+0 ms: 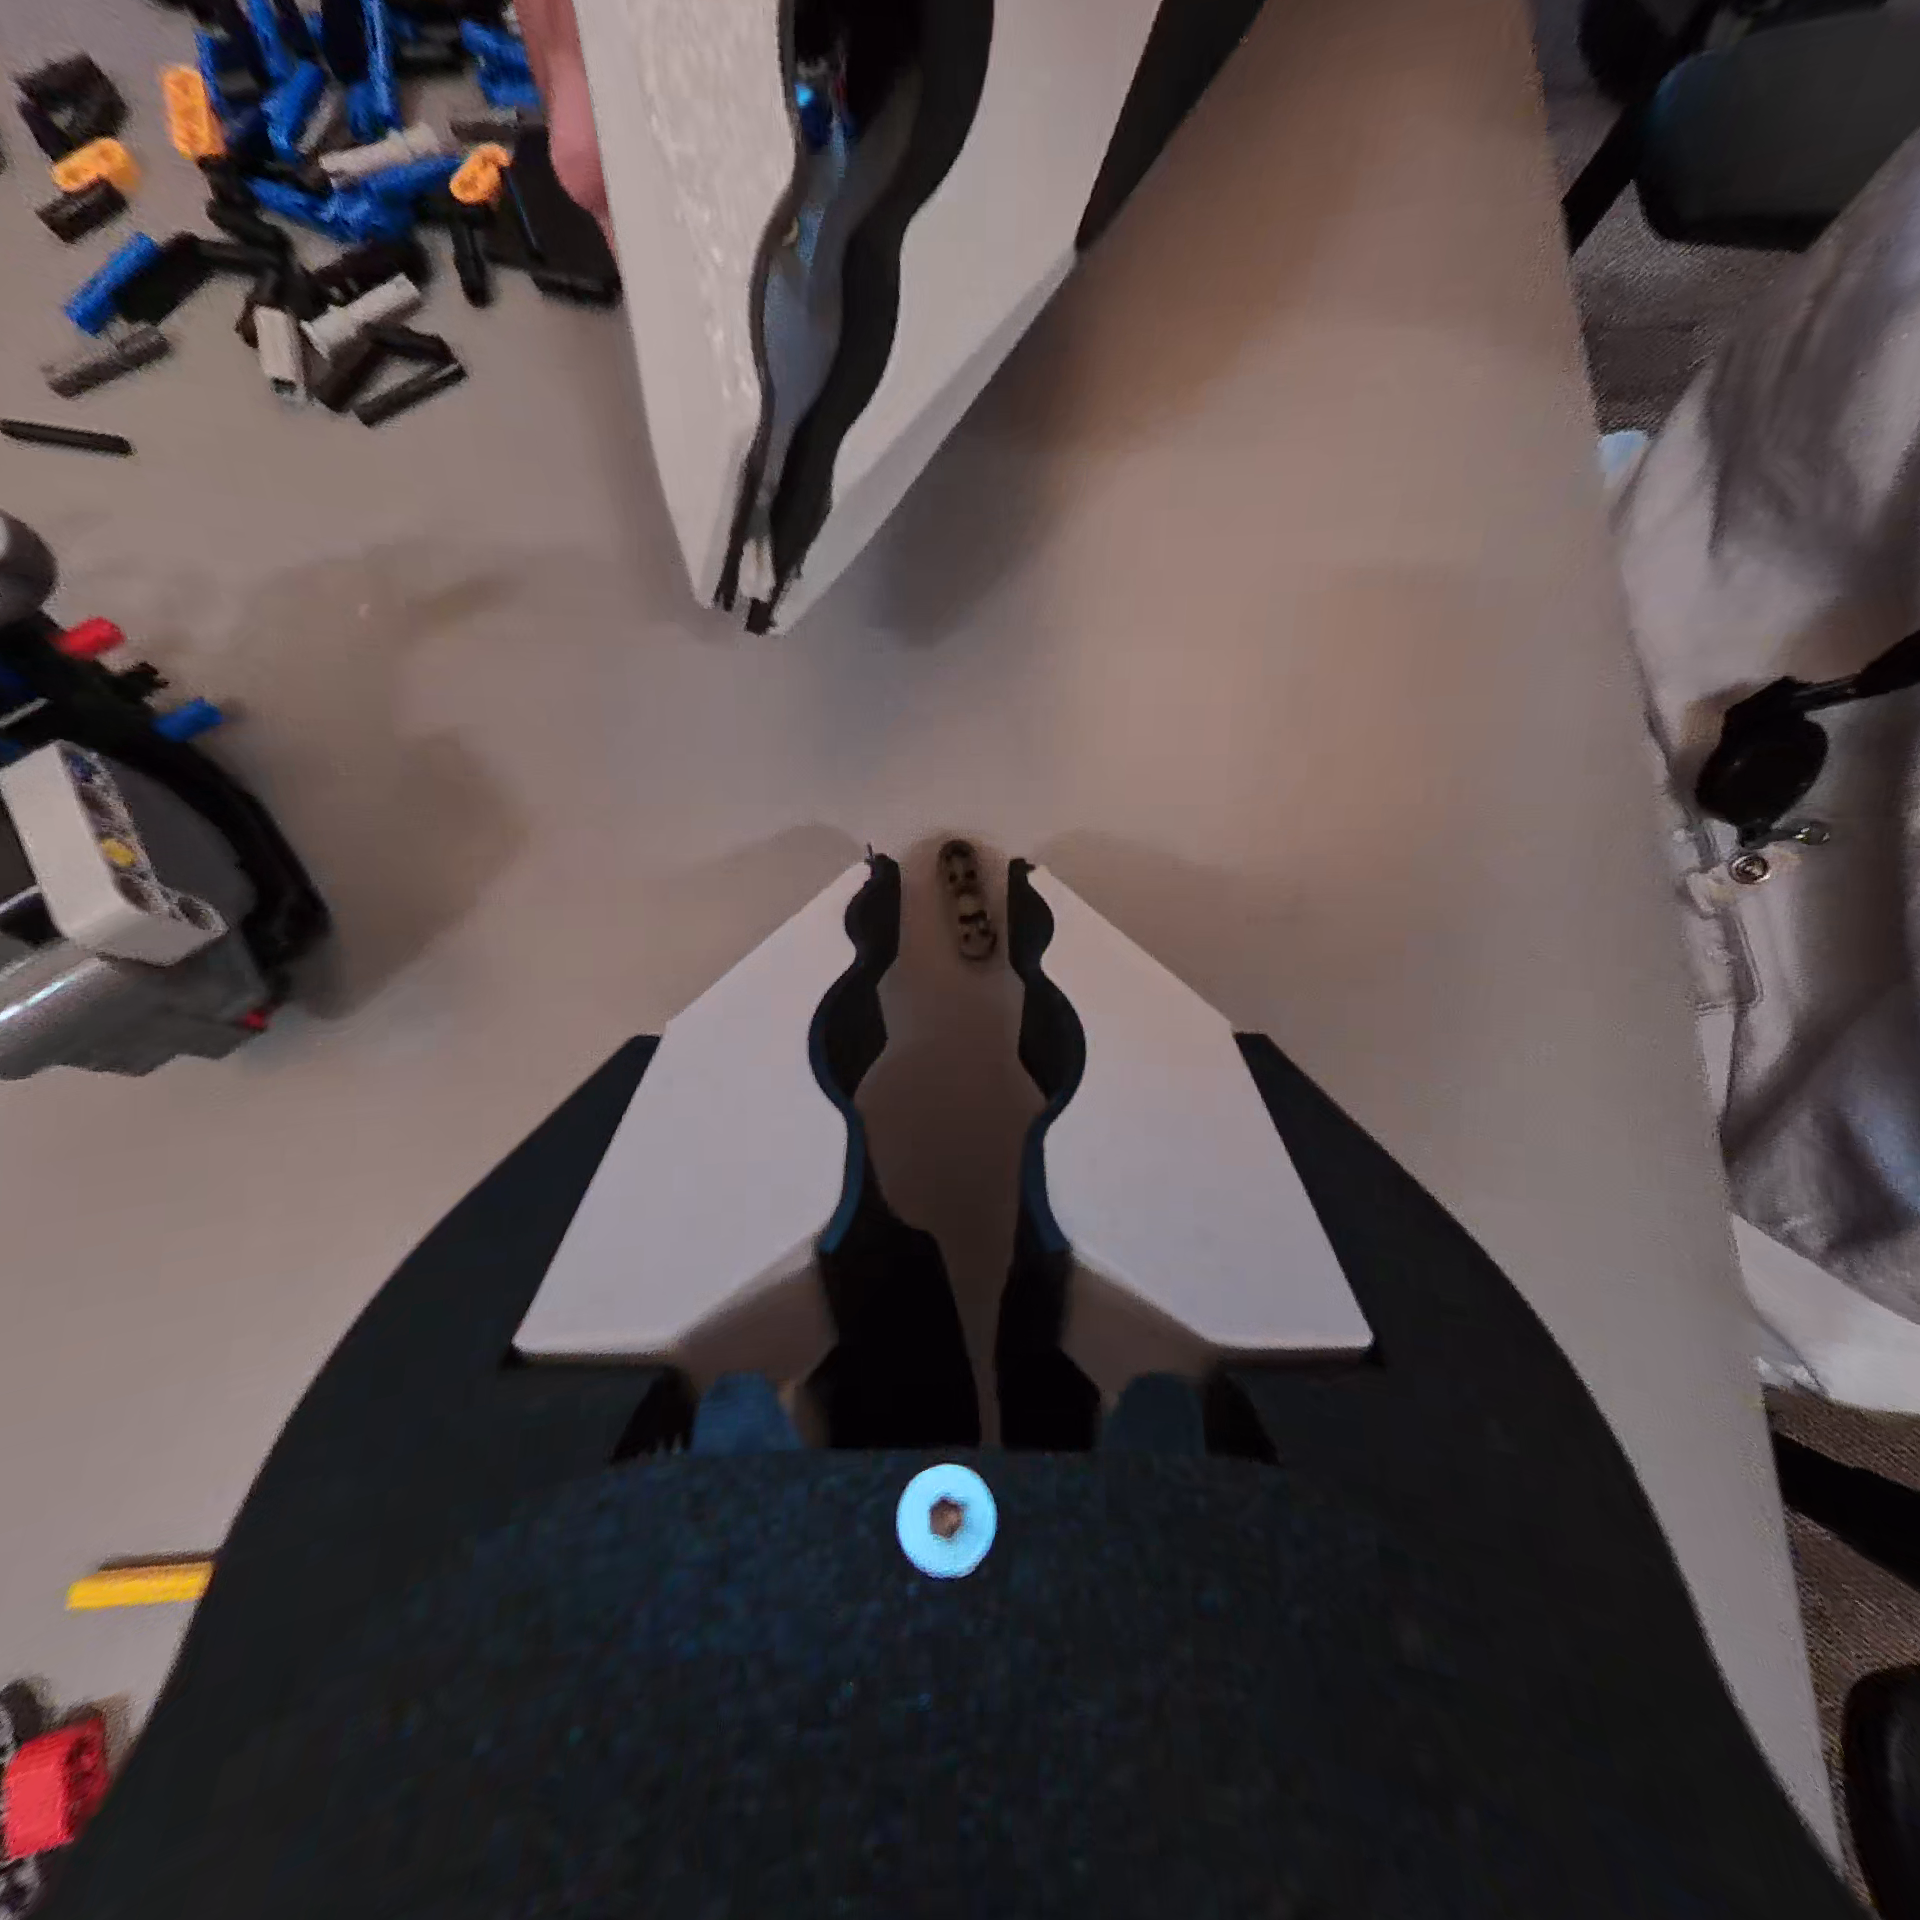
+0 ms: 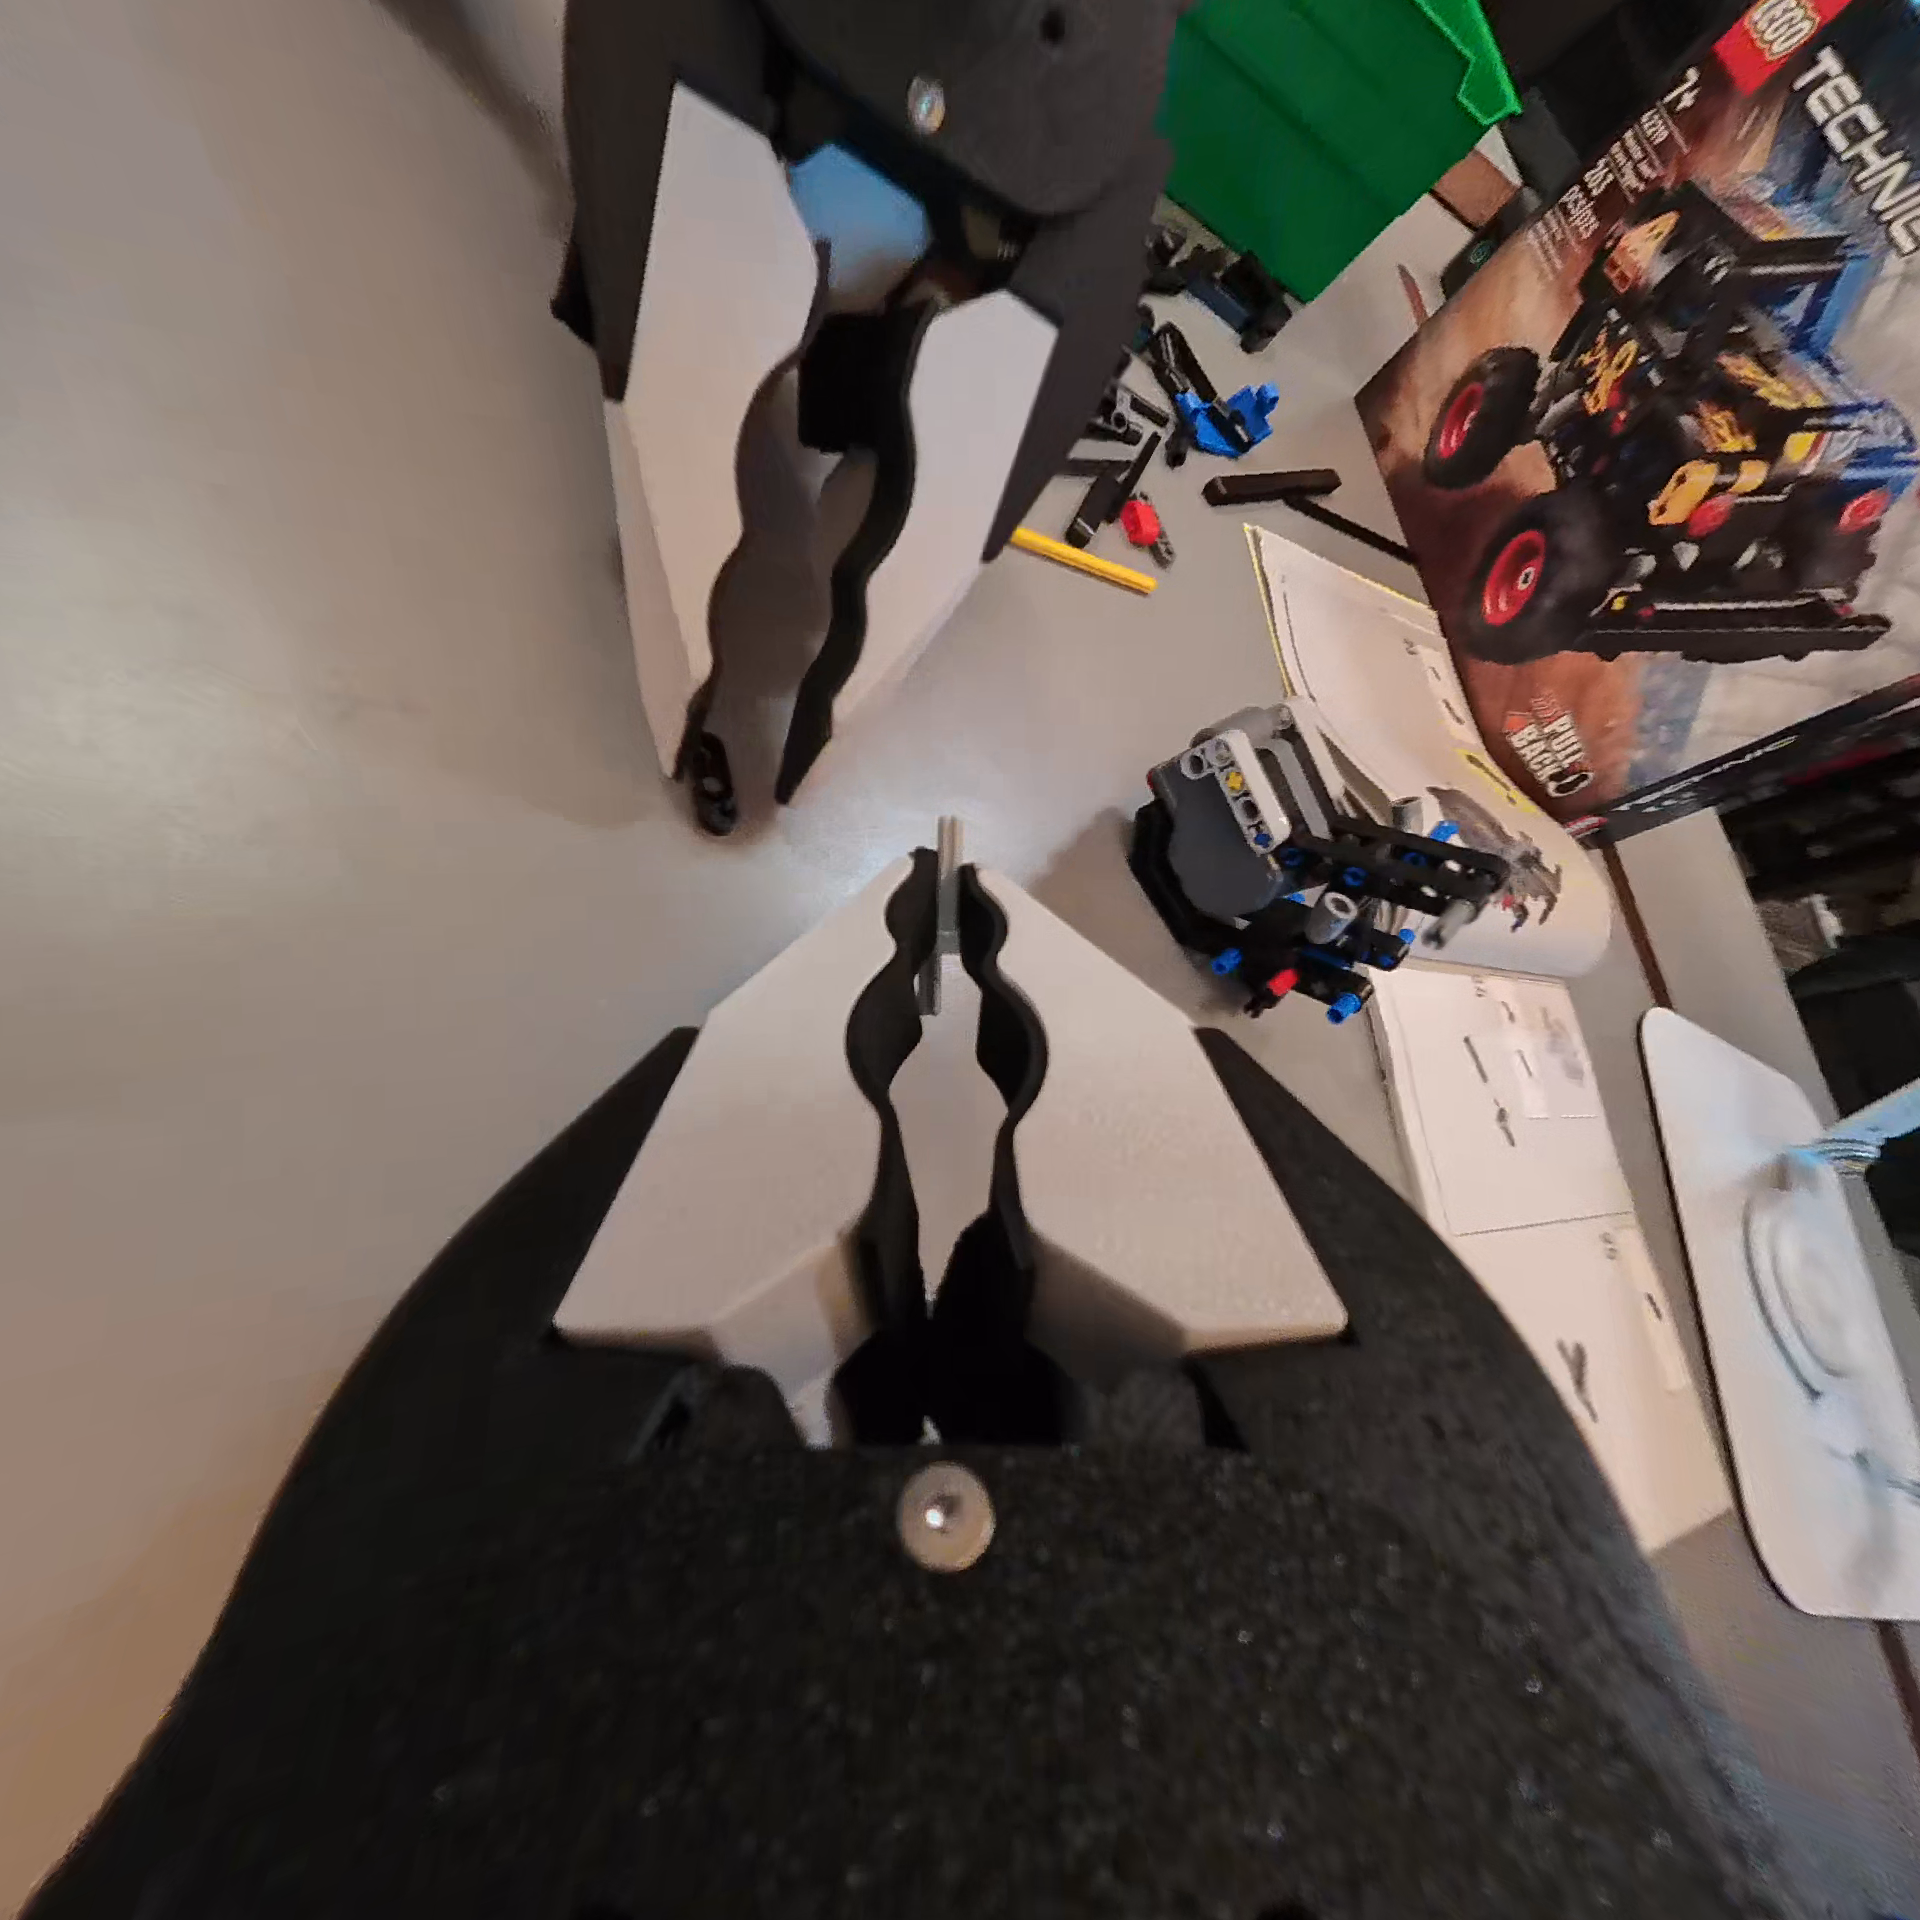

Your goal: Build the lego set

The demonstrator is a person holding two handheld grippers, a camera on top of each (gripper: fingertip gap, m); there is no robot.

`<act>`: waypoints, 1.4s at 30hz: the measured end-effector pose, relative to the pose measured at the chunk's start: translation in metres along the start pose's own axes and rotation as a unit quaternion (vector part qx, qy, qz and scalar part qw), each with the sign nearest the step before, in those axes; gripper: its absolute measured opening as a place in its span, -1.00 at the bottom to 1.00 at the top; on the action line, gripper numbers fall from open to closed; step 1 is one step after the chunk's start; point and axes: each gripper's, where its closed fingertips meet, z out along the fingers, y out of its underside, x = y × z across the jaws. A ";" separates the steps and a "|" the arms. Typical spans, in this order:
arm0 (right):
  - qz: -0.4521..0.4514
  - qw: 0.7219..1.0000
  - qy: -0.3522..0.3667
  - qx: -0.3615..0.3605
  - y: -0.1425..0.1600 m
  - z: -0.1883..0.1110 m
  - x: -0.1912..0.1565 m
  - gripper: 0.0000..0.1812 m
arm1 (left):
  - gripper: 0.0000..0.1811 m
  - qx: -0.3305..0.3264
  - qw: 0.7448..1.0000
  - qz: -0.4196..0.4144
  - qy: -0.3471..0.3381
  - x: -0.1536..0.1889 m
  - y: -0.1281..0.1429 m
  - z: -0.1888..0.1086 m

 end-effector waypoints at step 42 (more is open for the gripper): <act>0.084 0.984 -0.092 0.124 -0.027 -0.012 -0.010 -0.97 | -0.94 0.252 0.961 0.079 -0.083 -0.004 -0.070 -0.040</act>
